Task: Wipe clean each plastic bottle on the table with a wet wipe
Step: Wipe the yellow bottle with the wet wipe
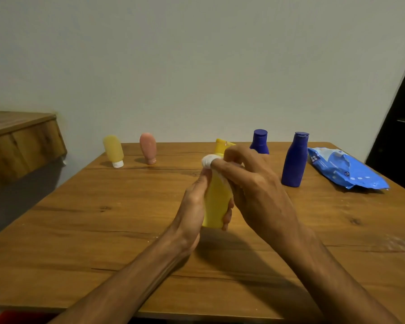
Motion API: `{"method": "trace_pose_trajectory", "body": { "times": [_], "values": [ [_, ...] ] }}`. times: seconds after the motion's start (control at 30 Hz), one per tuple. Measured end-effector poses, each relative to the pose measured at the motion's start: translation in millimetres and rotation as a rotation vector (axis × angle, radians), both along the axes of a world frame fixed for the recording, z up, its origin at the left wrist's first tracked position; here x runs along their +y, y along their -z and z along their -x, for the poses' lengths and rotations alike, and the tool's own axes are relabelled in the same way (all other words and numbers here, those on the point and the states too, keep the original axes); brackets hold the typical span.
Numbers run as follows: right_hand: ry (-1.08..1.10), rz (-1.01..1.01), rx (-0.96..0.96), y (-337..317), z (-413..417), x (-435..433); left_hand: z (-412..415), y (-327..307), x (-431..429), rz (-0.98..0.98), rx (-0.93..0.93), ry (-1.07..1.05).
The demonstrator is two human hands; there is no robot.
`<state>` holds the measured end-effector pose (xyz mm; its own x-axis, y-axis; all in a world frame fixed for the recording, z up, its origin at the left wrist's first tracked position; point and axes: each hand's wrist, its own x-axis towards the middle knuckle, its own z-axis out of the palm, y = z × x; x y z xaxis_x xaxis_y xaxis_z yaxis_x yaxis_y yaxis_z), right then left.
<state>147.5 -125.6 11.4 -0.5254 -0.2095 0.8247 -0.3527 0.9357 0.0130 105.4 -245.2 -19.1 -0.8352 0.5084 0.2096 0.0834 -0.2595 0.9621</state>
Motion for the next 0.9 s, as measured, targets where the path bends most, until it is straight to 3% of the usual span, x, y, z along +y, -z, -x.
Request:
{"method": "trace_pose_trajectory", "body": {
  "times": [0.17, 0.33, 0.5, 0.9],
  "values": [
    [0.083, 0.096, 0.064, -5.0, -2.1, 4.7, -0.6, 3.9, 3.1, 0.048, 0.015, 0.007],
    [0.052, 0.023, 0.021, -0.5, -3.7, -1.1, -3.7, 2.3, 3.4, 0.037, 0.021, -0.005],
    [0.081, 0.137, 0.117, -4.1, -3.4, 2.3, -6.3, 1.5, 5.9, 0.042, 0.013, 0.027],
    [0.055, 0.224, 0.154, 1.2, 1.1, 6.8, -7.1, -0.9, 7.1, -0.106, -0.193, 0.116]
  ]
}}
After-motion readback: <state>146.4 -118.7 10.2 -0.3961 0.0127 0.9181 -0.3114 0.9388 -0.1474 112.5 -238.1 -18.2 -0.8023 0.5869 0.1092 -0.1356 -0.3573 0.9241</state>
